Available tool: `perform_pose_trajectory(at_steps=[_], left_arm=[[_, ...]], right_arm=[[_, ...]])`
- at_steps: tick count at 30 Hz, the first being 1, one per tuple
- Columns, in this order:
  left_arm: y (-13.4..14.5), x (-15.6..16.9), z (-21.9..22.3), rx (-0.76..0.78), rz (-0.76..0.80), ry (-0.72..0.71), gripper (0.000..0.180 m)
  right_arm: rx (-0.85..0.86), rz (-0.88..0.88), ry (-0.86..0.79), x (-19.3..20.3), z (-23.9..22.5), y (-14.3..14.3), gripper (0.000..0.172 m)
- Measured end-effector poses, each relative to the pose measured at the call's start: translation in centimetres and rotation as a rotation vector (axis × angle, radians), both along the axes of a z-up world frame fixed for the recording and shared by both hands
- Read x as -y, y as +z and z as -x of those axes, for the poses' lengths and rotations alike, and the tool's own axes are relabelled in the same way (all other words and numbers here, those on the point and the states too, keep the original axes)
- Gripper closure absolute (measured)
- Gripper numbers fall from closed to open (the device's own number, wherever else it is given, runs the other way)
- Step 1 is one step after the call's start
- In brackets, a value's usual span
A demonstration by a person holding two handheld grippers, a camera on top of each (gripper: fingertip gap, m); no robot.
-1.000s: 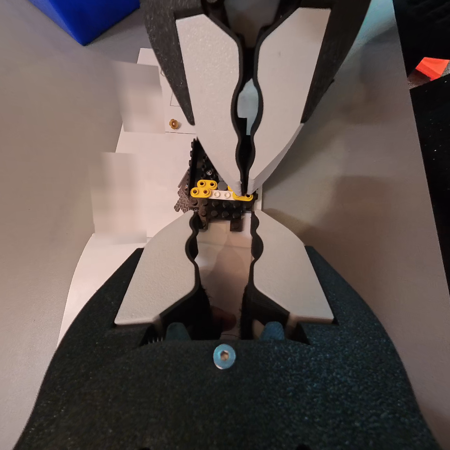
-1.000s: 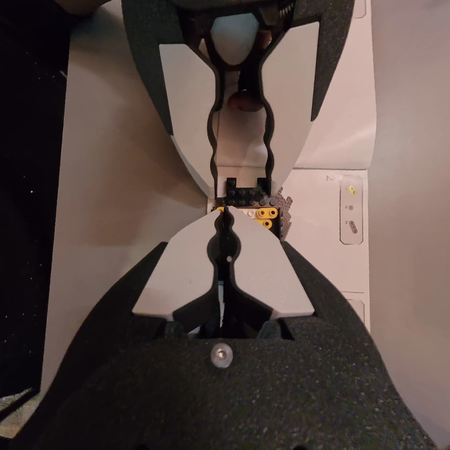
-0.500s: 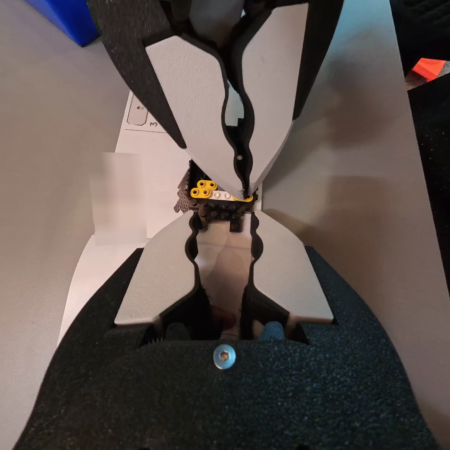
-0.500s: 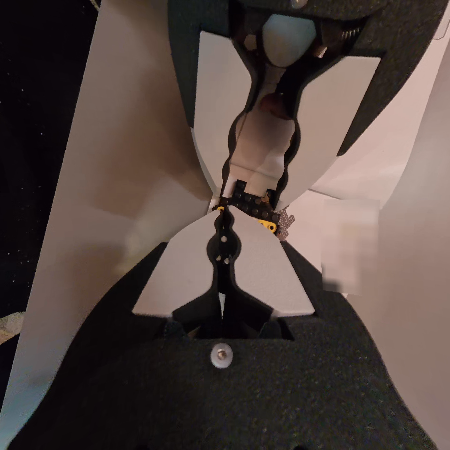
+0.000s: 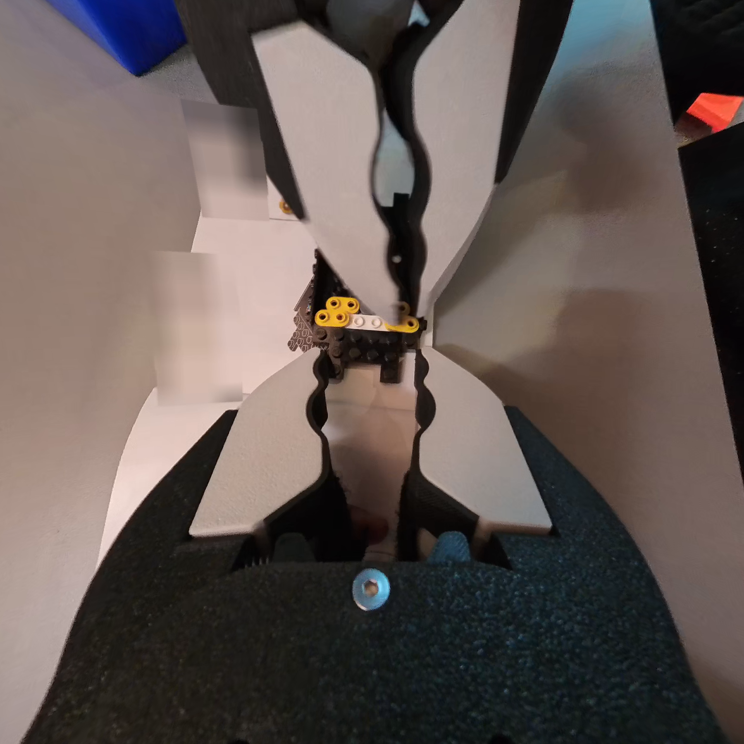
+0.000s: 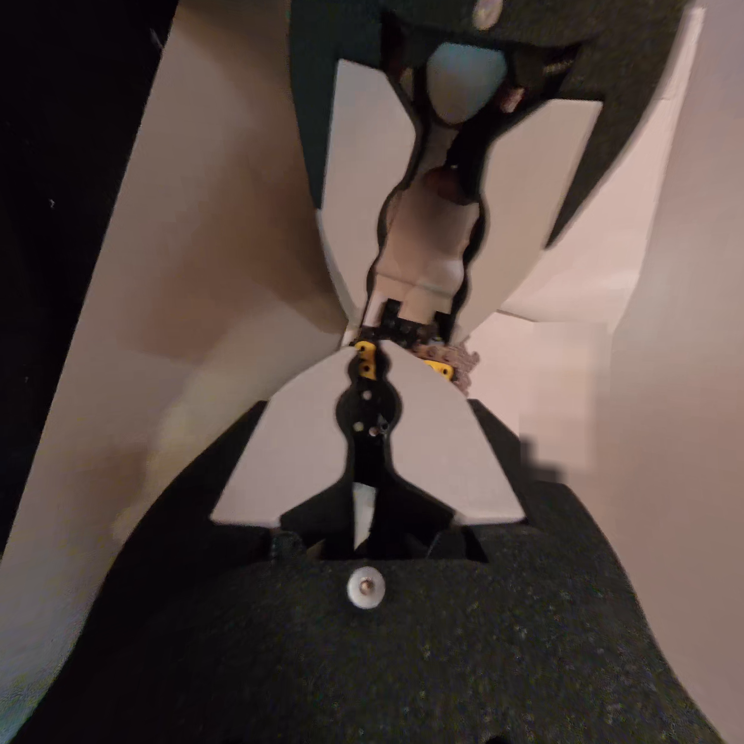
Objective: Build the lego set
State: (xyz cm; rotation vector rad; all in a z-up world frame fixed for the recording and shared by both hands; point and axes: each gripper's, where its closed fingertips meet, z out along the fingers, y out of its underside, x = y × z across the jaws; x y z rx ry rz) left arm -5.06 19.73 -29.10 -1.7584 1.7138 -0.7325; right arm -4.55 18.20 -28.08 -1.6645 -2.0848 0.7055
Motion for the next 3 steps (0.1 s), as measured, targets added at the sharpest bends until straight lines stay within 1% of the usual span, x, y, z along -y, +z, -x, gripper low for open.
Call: perform_pose_trajectory(at_steps=[1,3], left_arm=[[0.0,0.1,0.0,0.002,0.001,-0.001,0.14],[0.0,0.1,0.0,-0.001,-0.003,0.0,0.14]], right_arm=[[-0.066,0.031,-0.053,0.0,0.0,0.9,0.139],[-0.207,0.109,-0.164,0.0,-0.8,3.3,0.126]])
